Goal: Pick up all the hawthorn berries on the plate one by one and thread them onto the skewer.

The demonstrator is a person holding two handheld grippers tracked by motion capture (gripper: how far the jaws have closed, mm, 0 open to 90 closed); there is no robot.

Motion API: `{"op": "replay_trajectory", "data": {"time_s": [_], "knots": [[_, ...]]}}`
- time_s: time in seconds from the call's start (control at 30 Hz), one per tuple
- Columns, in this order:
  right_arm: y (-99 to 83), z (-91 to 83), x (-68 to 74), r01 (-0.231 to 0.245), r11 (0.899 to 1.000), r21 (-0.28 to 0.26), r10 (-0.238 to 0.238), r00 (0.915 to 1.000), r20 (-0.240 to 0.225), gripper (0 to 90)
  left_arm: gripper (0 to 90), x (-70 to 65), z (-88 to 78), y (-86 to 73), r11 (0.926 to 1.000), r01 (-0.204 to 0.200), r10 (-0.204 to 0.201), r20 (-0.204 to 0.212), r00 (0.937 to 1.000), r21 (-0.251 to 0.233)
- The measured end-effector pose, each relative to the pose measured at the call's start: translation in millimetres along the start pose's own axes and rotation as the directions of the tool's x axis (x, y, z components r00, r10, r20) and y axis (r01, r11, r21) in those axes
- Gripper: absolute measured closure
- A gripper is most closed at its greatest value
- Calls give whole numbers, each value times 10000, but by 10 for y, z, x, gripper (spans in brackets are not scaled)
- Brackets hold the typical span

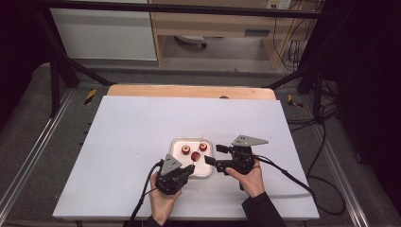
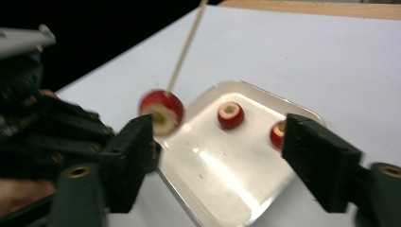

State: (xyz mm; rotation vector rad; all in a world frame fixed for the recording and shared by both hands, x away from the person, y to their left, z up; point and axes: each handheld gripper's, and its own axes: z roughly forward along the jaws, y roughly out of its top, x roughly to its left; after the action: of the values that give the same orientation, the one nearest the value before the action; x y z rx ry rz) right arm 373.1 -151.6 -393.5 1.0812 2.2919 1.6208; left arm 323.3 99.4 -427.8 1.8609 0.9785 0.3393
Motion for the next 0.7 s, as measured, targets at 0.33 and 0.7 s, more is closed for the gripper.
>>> {"op": "replay_trajectory", "data": {"time_s": [0.33, 0.7], "knots": [[2, 34, -152, 998, 9805, 1690, -1070, 9937, 341, 75, 882, 177, -232, -153, 9993, -364, 367, -294, 9989, 107], [200, 236, -290, 1612, 9334, 3206, -1809, 9830, 326, 27, 882, 377, -348, -238, 9989, -457, 460, -370, 9983, 94]]}}
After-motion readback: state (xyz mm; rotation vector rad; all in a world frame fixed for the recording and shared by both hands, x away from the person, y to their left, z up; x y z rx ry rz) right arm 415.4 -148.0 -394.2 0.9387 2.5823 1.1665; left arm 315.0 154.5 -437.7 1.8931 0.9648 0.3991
